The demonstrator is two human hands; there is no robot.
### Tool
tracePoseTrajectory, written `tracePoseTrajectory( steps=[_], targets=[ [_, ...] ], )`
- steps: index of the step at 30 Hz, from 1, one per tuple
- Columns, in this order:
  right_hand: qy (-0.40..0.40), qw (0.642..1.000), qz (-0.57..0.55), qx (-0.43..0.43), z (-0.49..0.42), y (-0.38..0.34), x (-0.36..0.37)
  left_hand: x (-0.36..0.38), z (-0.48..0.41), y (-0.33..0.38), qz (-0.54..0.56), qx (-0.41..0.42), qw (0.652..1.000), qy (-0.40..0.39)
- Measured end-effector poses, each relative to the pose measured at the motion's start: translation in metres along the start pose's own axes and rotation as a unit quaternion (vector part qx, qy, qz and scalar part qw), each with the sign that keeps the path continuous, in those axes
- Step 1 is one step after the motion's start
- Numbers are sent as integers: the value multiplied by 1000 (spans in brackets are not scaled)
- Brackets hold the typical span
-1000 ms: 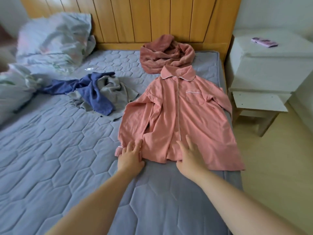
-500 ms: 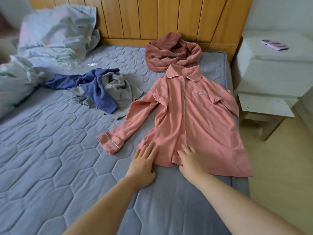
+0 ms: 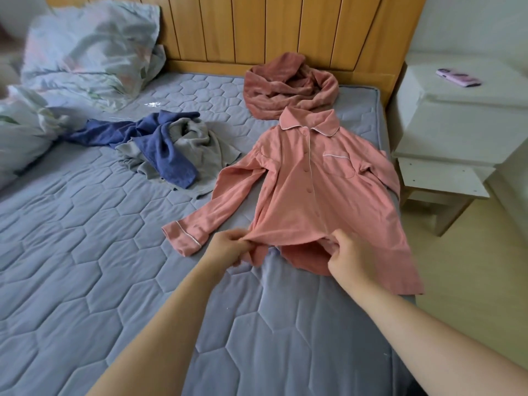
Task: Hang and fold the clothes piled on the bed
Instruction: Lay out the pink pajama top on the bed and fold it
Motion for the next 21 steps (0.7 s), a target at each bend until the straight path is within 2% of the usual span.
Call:
tracePoseTrajectory(
  steps=[2, 3, 5, 8, 11, 12, 14, 16, 18, 19, 21],
  targets=[
    [-115, 975, 170, -80, 6, -5, 7, -7, 6, -10, -183, 91, 975, 86],
    [-160, 959, 217, -85, 10, -3, 12, -6, 9, -19, -213, 106, 967, 95],
    [-187, 949, 246, -68, 15, 2, 21, 5, 9, -39, -201, 68, 975, 68],
    [-188, 947, 251, -61, 17, -4, 34, 20, 5, -45, -173, 35, 981, 84],
    [-181, 944, 259, -90, 13, -17, 45, 22, 3, -31, -4, 28, 993, 118],
    [-174, 945, 263, -91, 10, -21, 45, 17, 4, -28, 51, 24, 987, 151],
    [-126, 972, 195, -35, 5, -23, 36, 0, 10, -30, 107, 9, 962, 250],
    [-26, 995, 95, -6, 1, -23, 20, -23, 18, -33, 72, 26, 941, 330],
    [13, 997, 71, -39, 1, -24, 12, -40, 21, -41, -5, 55, 938, 343],
    [-10, 994, 82, -65, 3, -25, 13, -46, 20, -49, -48, 60, 939, 335],
    [-114, 979, 135, -103, 9, -22, 27, -50, 18, -63, -143, 64, 938, 311]
  ],
)
Point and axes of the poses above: each hand's wrist, its own z-axis away from the middle knuckle, its own x-axis out of the palm, y = z × x, the point moved 4 cm from there along -z, towards the middle knuckle, and after that the axes turned 1 degree about -x, right-handed, at the moved point
